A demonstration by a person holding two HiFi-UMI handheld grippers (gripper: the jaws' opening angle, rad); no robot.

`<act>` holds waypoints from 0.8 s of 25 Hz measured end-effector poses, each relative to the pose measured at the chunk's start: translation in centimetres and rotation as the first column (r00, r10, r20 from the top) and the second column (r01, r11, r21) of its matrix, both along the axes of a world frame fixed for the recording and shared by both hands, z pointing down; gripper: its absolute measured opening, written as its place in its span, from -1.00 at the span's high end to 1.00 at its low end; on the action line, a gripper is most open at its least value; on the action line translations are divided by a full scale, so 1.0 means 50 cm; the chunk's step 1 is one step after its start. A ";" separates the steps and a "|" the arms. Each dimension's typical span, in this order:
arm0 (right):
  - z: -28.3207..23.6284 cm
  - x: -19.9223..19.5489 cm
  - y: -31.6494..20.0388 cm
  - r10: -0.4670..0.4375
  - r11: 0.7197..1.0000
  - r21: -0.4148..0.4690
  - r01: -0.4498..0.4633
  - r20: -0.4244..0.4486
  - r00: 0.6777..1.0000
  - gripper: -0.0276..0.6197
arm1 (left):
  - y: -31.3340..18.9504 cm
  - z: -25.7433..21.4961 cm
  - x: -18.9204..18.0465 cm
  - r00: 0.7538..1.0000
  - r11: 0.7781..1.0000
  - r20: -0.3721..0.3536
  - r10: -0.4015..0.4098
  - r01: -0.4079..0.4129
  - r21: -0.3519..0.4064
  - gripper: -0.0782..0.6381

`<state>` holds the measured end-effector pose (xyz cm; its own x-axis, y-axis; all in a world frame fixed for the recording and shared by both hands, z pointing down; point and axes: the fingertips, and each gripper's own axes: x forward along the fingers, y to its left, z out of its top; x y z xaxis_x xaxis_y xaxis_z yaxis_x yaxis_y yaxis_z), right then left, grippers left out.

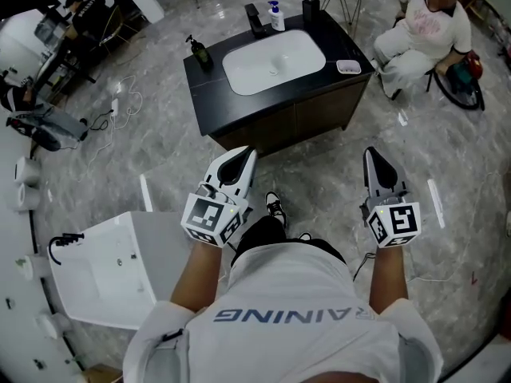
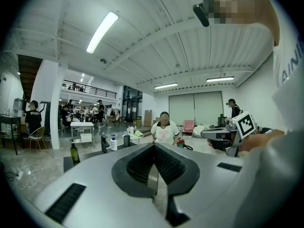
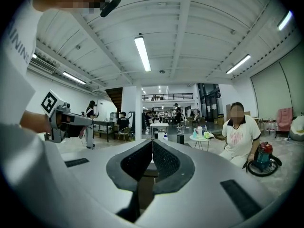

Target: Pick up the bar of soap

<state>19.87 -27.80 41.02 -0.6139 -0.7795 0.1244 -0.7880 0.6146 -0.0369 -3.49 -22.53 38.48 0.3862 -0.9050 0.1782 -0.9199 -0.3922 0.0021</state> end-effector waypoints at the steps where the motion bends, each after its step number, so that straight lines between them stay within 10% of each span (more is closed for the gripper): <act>1: 0.002 -0.001 -0.014 0.001 1.000 0.000 -0.001 -0.006 1.000 0.87 | -0.018 0.004 0.000 1.000 1.000 -0.006 0.004 -0.004 -0.003 0.78; 20: -0.004 -0.167 -0.344 0.051 0.998 -0.023 -0.053 -0.078 0.996 0.87 | -0.384 0.020 -0.147 0.994 0.996 -0.064 0.084 -0.085 -0.009 0.78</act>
<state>11.51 -44.98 40.84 -0.5603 -0.8063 0.1895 -0.8199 0.5724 0.0109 -10.84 -41.74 39.49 0.4724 -0.8665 0.1614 -0.8812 -0.4684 0.0645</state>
